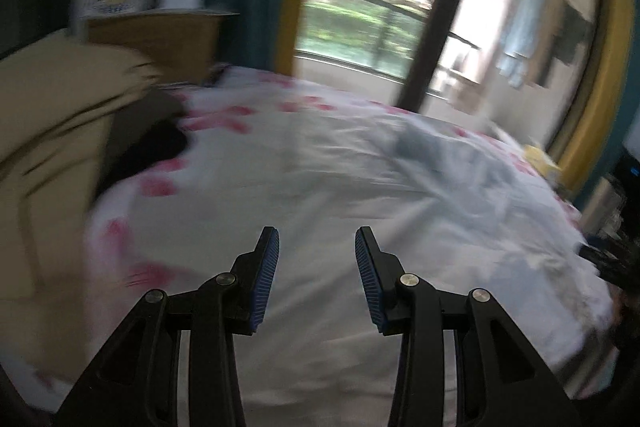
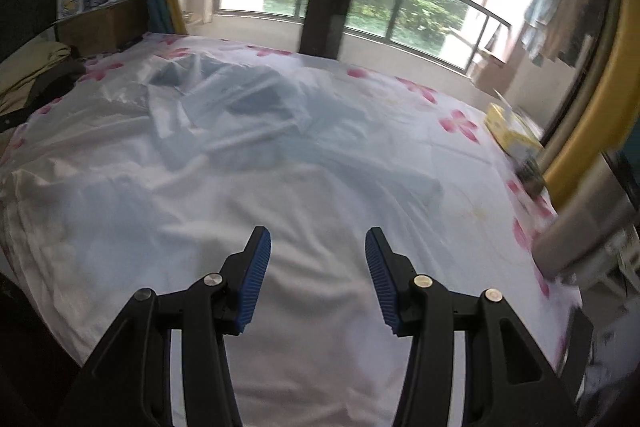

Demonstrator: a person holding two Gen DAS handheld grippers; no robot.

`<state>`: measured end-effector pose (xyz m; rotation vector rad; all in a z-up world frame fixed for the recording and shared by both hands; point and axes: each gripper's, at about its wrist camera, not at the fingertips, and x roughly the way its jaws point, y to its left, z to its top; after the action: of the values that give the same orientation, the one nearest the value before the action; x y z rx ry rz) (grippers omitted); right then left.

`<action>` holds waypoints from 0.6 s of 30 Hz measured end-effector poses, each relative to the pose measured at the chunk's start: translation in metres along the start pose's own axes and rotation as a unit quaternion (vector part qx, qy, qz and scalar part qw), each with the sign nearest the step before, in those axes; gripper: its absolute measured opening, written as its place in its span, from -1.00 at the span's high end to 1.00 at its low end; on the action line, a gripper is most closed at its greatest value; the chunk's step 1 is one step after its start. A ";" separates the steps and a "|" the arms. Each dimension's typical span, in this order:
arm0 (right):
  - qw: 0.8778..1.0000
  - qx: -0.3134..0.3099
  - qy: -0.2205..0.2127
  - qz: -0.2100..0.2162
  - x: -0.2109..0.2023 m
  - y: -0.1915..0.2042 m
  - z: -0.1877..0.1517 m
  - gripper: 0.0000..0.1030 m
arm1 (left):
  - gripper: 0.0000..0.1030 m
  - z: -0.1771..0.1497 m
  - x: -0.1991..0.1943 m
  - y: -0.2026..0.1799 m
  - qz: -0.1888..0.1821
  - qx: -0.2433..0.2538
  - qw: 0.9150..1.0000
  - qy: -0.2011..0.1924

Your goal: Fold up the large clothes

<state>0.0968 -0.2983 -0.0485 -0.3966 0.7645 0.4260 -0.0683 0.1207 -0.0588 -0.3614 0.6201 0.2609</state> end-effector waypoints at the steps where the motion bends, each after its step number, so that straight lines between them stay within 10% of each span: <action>1: 1.000 0.008 0.003 -0.006 -0.001 -0.007 -0.004 0.04 | 0.16 -0.001 -0.002 0.008 0.003 -0.009 1.000 -0.002; 4: 0.999 0.034 0.014 -0.029 -0.004 -0.027 -0.021 0.02 | -0.31 -0.004 -0.005 0.028 0.025 -0.025 0.999 -0.003; 18: 0.987 0.122 0.067 -0.086 -0.016 -0.079 -0.089 -0.20 | -0.32 -0.038 0.013 0.019 0.060 0.024 0.995 0.080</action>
<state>0.0752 -0.4117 -0.0802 -0.2614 0.8945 0.1412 -0.0841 0.1242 -0.1005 -0.3004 0.8068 0.3334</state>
